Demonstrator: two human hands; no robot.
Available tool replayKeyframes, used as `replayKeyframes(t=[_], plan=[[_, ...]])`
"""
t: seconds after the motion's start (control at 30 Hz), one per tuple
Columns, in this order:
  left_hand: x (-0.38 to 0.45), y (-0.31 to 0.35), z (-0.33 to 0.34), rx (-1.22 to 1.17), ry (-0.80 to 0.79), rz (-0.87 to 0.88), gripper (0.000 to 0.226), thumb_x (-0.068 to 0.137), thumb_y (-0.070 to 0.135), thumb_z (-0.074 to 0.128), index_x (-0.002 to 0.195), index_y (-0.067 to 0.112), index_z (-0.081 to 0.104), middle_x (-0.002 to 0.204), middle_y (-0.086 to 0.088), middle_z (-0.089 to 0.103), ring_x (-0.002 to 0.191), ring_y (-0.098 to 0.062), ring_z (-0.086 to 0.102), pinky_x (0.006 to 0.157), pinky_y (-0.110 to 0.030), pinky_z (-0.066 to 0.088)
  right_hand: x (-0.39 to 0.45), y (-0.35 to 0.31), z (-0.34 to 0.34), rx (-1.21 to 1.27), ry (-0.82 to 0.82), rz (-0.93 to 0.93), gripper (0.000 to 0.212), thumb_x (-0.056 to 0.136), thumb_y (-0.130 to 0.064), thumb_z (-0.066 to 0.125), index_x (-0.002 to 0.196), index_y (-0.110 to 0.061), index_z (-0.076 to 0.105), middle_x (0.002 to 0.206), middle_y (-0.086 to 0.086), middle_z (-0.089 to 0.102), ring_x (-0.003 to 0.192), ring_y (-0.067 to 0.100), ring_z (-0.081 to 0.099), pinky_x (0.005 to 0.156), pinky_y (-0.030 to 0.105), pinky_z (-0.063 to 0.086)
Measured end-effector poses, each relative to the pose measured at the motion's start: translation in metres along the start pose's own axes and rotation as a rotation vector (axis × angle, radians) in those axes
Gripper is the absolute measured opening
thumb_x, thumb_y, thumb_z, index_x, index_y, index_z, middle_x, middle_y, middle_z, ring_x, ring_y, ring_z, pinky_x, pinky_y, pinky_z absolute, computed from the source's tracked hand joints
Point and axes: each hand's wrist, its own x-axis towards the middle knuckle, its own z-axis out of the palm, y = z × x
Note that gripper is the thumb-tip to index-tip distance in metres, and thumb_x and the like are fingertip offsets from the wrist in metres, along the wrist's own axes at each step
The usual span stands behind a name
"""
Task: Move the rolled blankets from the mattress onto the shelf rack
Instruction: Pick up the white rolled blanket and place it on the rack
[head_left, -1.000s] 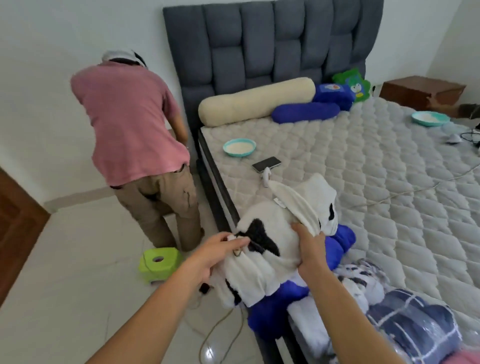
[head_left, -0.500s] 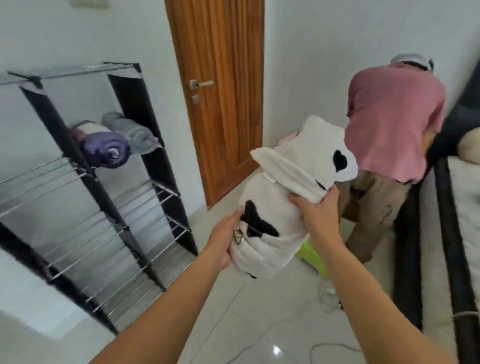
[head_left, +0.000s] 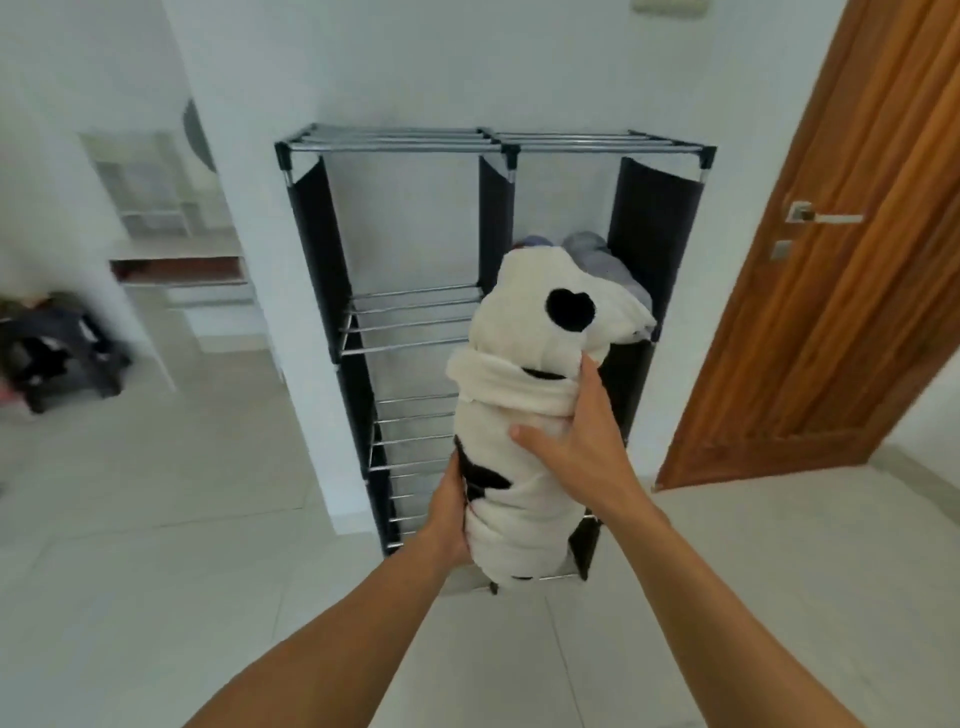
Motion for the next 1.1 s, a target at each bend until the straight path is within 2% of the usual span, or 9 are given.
replayKeyframes(t=[0.1,0.2,0.3,0.4,0.57,0.73,0.83,0.97,1.1], plan=[[0.028,0.024,-0.003,-0.064,0.06,0.047,0.065,0.084,0.068,0.047,0.101,0.011,0.071,0.091,-0.012,0.076,0.082,-0.025,0.073,0.075,-0.032,0.055,0.055,0.007,0.018,-0.019,-0.114,-0.051,0.108,0.074,-0.038,0.077,0.153,-0.023,0.005,0.157,-0.001,0.021,0.143,0.016,0.024,0.11,0.026,0.025],[0.047,0.048,-0.005,-0.107,0.096,0.105,0.06,0.088,0.065,0.043,0.093,0.014,0.074,0.083,-0.01,0.077,0.073,-0.022,0.074,0.064,-0.028,0.058,0.106,0.006,0.036,-0.06,-0.193,-0.099,0.104,0.079,-0.036,0.073,0.153,-0.018,0.002,0.159,0.003,0.015,0.145,0.017,0.018,0.108,0.02,0.017],[0.062,0.078,-0.005,-0.136,0.085,0.149,0.061,0.089,0.064,0.042,0.086,0.016,0.078,0.08,-0.011,0.077,0.069,-0.024,0.075,0.058,-0.03,0.06,0.148,0.001,0.057,-0.098,-0.226,-0.135,0.099,0.083,-0.038,0.068,0.153,-0.018,0.0,0.16,0.006,0.012,0.146,0.02,0.016,0.116,0.031,0.018],[0.081,0.113,-0.006,-0.117,0.13,0.202,0.058,0.086,0.067,0.045,0.103,0.02,0.073,0.091,-0.009,0.077,0.08,-0.024,0.075,0.065,-0.032,0.06,0.194,-0.002,0.075,-0.096,-0.195,-0.111,0.093,0.085,-0.039,0.064,0.153,-0.019,0.004,0.159,0.008,0.015,0.145,0.024,0.02,0.117,0.041,0.024],[0.112,0.165,-0.007,-0.084,0.128,0.214,0.054,0.083,0.061,0.057,0.118,0.021,0.069,0.116,-0.01,0.072,0.11,-0.029,0.067,0.094,-0.046,0.053,0.265,0.0,0.099,-0.18,-0.168,-0.04,0.083,0.087,-0.037,0.058,0.153,-0.02,0.011,0.16,0.01,0.015,0.144,0.029,0.025,0.114,0.045,0.03],[0.148,0.204,-0.006,-0.032,0.096,0.196,0.053,0.079,0.049,0.069,0.125,0.023,0.062,0.123,-0.008,0.068,0.112,-0.029,0.064,0.082,-0.045,0.057,0.305,0.006,0.116,-0.238,-0.155,0.062,0.079,0.089,-0.037,0.055,0.153,-0.019,0.012,0.161,0.008,0.011,0.145,0.031,0.023,0.116,0.045,0.026],[0.162,0.216,-0.014,0.131,0.054,0.157,0.051,0.08,0.054,0.065,0.123,0.027,0.06,0.126,-0.008,0.063,0.111,-0.031,0.062,0.074,-0.045,0.058,0.31,0.02,0.123,-0.248,-0.151,0.131,0.07,0.093,-0.038,0.051,0.151,-0.014,0.02,0.16,0.011,0.016,0.145,0.031,0.022,0.118,0.042,0.022],[0.176,0.24,-0.027,0.324,-0.032,0.062,0.07,0.072,0.066,0.065,0.128,0.027,0.056,0.128,-0.012,0.06,0.111,-0.034,0.062,0.076,-0.048,0.058,0.309,0.034,0.13,-0.135,-0.045,0.239,0.067,0.093,-0.038,0.051,0.149,-0.013,0.026,0.156,0.014,0.024,0.142,0.032,0.029,0.117,0.039,0.024],[0.179,0.258,-0.024,0.382,-0.037,0.006,0.055,0.081,0.061,0.06,0.121,0.023,0.06,0.124,-0.013,0.061,0.108,-0.034,0.063,0.078,-0.052,0.057,0.315,0.035,0.139,-0.019,-0.011,0.375,0.077,0.088,-0.047,0.054,0.151,-0.02,0.02,0.152,0.014,0.033,0.136,0.034,0.037,0.112,0.04,0.031]])
